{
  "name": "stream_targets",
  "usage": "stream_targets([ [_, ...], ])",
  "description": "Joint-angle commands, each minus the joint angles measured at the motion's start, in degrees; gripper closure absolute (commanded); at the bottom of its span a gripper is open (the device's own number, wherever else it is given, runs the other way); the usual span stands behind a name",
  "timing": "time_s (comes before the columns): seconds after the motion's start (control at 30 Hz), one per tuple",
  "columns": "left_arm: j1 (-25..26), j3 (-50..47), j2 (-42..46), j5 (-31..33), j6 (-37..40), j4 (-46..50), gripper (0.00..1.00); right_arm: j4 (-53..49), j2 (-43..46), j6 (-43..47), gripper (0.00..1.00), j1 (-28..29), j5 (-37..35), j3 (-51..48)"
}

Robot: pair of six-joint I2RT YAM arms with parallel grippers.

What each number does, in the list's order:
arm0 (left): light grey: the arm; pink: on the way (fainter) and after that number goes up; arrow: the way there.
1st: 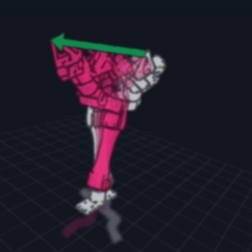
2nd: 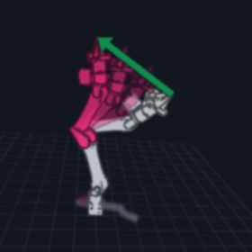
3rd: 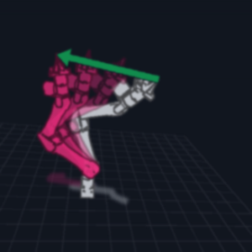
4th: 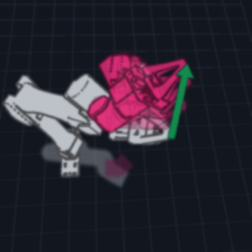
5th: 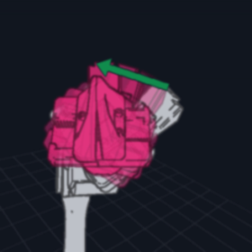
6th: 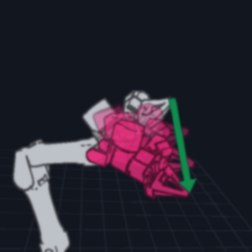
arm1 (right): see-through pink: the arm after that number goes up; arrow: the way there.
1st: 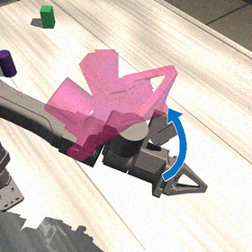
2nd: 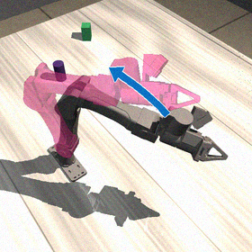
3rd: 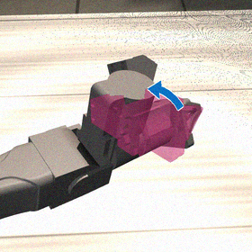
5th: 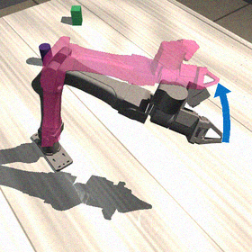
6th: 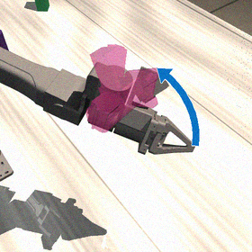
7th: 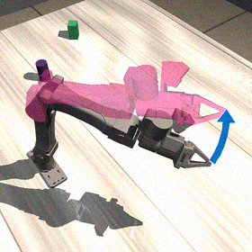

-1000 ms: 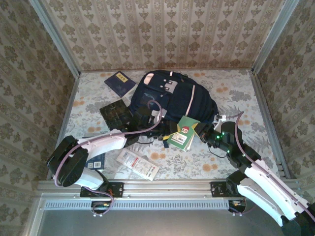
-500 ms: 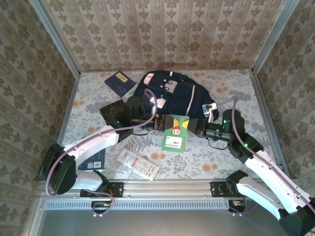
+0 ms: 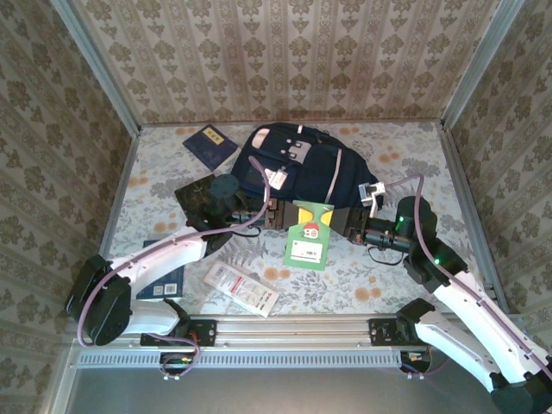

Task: Pack the student bag
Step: Pass the book.

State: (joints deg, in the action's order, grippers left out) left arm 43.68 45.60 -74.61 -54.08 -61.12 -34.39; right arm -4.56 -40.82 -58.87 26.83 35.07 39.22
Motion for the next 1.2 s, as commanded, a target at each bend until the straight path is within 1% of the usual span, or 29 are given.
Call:
stream_targets([
  [0.0,-0.86,-0.55,1.74,5.78,-6.18,-7.53,1.0,7.43,1.78,-4.68,0.17,0.36,-2.39,-2.76],
  [0.07,-0.76,-0.89,1.84,10.4,-10.21,-10.48,1.0,12.9,2.4,-6.9,0.06,1.73,-3.72,-5.55],
  [0.13,-0.72,-1.95,1.48,15.67,-14.81,-15.34,1.0,17.73,2.2,-8.2,0.01,3.61,-4.68,-7.48],
  [0.27,-0.82,-3.09,-1.46,24.84,-24.9,-27.67,1.0,22.97,1.95,-8.38,0.0,7.55,-8.78,-10.17],
  [0.37,-0.51,-2.44,-4.7,28.77,-29.66,-33.37,1.0,27.67,3.29,-9.36,0.0,9.28,-13.04,-12.78],
  [0.47,-0.02,-1.11,-7.2,30.07,-31.7,-35.17,1.0,30.02,4.92,-9.37,0.0,10.99,-18.13,-14.49],
  [0.63,1.42,-0.46,-9.45,32.48,-32.7,-36.8,1.0,30.52,7.37,-10.33,0.0,13.25,-28.0,-16.58],
  [0.7,2.1,-0.19,-9.85,33.11,-32.84,-36.94,1.0,30.41,7.06,-11.13,0.0,13.91,-30.89,-16.97],
  [0.93,3.61,1.26,-10.96,34.3,-33.53,-37.1,1.0,31.79,3.07,-11.33,0.0,14.46,-32.48,-16.91],
  [1.0,3.73,1.71,-10.67,34.21,-33.41,-36.8,1.0,30.44,3.59,-10.22,0.0,14.59,-34.45,-17.31],
  [1.07,3.84,2.18,-10.07,33.88,-32.97,-36.16,1.0,28.4,5.0,-8.51,0.0,15.25,-38.22,-17.87],
  [1.17,3.99,2.43,-9.43,33.61,-32.55,-34.97,1.0,29.85,5.28,-6.71,0.0,15.32,-40.52,-18.39],
])
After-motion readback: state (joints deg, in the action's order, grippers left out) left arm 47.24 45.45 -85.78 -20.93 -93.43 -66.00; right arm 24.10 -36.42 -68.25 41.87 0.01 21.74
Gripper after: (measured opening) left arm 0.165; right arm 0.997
